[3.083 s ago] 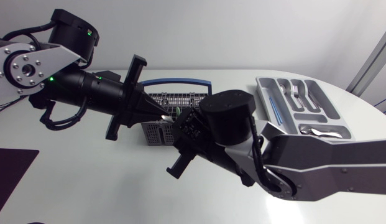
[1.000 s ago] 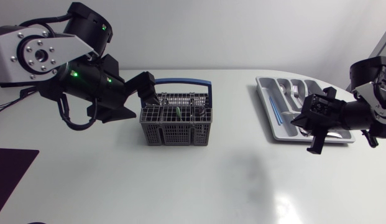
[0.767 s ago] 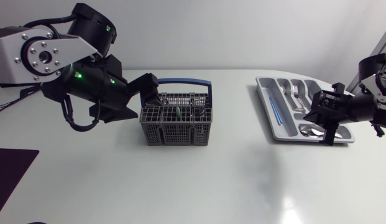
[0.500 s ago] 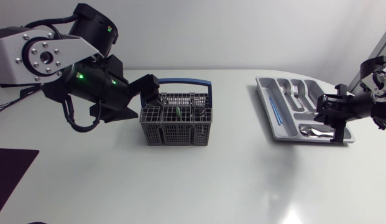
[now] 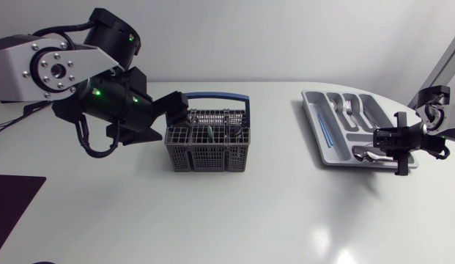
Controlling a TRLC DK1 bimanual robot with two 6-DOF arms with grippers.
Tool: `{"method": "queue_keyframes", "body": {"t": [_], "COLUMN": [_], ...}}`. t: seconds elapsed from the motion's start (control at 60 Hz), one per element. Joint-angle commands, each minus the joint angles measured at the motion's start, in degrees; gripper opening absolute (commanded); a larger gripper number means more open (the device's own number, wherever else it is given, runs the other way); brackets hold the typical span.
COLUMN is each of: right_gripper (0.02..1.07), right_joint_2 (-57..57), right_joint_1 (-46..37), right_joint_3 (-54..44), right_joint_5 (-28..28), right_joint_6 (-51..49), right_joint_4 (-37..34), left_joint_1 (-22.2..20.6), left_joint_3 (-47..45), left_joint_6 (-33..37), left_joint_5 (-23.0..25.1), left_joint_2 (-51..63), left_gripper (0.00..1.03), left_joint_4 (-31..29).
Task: Unload the cutlery basket into the drawer organizer.
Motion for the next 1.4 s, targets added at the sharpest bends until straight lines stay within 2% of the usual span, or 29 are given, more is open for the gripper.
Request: {"method": "queue_keyframes", "body": {"t": [0.0, 0.1, 0.183, 0.333, 0.45, 0.6, 0.7, 0.883, 0.967, 1.133, 1.383], "right_gripper": [0.15, 0.24, 0.36, 0.44, 0.45, 0.55, 0.65, 0.72, 0.72, 0.87, 0.89], "right_joint_2": [1.43, 1.61, 1.61, 1.26, -0.33, -3.75, -7.01, -13.07, -16.67, -25.11, -33.46], "right_joint_1": [-0.49, -0.58, -0.66, -0.93, -1.37, -2.42, -2.42, -1.1, 1.01, 7.77, 16.74], "right_joint_3": [-1.86, -3.35, -4.5, -5.29, -5.73, -6.52, -7.31, -10.56, -12.05, -14.78, -17.33], "right_joint_5": [0.49, 0.49, 0.49, 0.4, -0.13, -2.15, -3.91, -6.19, -6.98, -8.65, -9.53], "right_joint_6": [-2.52, -2.87, -3.22, -3.4, -3.13, -1.2, 3.2, 10.05, 14.09, 27.28, 39.32], "right_joint_4": [2.25, 5.68, 8.4, 10.16, 10.25, 10.16, 9.72, 8.58, 5.68, -0.12, -4.78], "left_joint_1": [-0.43, -0.78, -1.83, -2.54, -3.33, -5.53, -6.49, -8.34, -9.13, -10.18, -10.71], "left_joint_3": [-1.37, -1.19, -0.93, 0.21, 0.92, 2.06, 2.94, 4.17, 4.87, 6.45, 8.21], "left_joint_6": [1.35, 1.35, 1.52, 2.31, 2.75, 3.02, 2.75, 2.4, 2.22, 2.22, 5.04], "left_joint_5": [-0.3, -0.3, -0.74, -1.09, -1.36, -1.53, -1.71, -1.71, -1.71, -1.71, -1.71], "left_joint_2": [1.23, 1.5, 1.67, 2.46, 3.17, 4.05, 4.49, 5.1, 5.8, 7.12, 9.41], "left_gripper": [0.98, 0.98, 0.98, 0.98, 0.98, 0.98, 0.98, 0.98, 0.98, 0.98, 0.98], "left_joint_4": [0.35, 0.52, 0.7, 0.7, 0.7, 0.7, 0.61, 0.26, 0.0, -0.09, -0.18]}}
